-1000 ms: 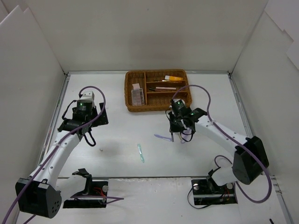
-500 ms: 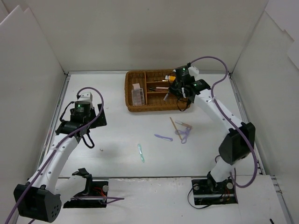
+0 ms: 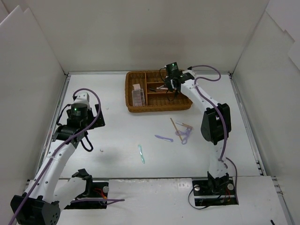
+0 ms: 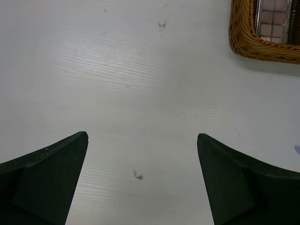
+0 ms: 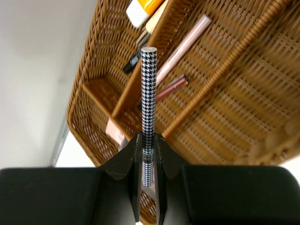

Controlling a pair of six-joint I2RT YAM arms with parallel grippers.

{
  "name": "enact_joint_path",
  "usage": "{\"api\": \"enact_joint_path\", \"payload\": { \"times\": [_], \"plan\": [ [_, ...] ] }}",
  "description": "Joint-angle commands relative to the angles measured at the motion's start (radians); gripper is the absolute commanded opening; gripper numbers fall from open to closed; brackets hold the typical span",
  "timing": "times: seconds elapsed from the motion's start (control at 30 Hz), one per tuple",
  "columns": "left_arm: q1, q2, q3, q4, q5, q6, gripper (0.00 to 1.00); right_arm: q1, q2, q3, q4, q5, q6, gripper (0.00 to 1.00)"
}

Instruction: Organize the makeup

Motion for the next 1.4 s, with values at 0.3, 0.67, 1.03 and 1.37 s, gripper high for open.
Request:
{"api": "enact_joint_path", "payload": {
  "times": [0.3, 0.67, 1.03, 1.37],
  "plan": [
    [0.005, 0.015, 0.014, 0.033, -0.022, 0.026, 0.97, -0.051, 0.101, 0.078, 0.028, 0.086, 0.253, 0.2],
    [0.005, 0.03, 0.016, 0.041, -0.016, 0.023, 0.97, -0.097, 0.058, 0.038, 0.166, -0.049, 0.059, 0.37],
    [0.005, 0.04, 0.017, 0.044, 0.007, 0.019, 0.97, -0.094, -0.426, -0.42, 0.16, -0.241, -0.866, 0.36],
    [0.005, 0.055, 0.016, 0.056, 0.007, 0.017, 0.97, -0.031, -0.551, -0.742, 0.045, -0.394, -1.207, 0.38]
  ]
}}
